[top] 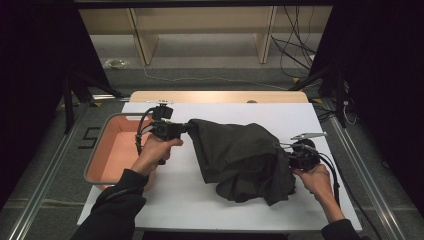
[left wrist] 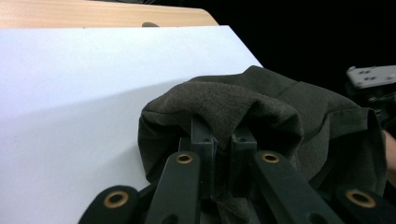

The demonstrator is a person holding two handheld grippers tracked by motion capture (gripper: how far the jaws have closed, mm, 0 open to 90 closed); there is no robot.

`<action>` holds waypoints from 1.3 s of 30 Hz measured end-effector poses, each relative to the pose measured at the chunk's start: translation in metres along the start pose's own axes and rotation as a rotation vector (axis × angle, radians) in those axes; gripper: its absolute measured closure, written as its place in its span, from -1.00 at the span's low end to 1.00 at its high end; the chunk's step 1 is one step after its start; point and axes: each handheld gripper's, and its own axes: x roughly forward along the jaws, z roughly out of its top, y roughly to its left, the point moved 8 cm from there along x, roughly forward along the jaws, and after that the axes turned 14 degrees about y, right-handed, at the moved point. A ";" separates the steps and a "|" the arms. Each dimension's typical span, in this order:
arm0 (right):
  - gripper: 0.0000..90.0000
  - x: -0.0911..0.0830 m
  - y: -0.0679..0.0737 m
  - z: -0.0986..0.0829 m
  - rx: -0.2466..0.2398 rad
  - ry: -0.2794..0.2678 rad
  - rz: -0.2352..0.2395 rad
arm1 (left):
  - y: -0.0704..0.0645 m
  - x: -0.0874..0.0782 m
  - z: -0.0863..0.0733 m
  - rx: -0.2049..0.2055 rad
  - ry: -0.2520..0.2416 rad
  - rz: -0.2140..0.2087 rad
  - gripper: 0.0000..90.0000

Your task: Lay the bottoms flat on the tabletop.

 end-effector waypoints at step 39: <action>-0.30 -0.062 0.100 0.050 -0.255 -0.065 0.157 | 0.024 0.010 0.003 -0.076 -0.003 0.049 0.79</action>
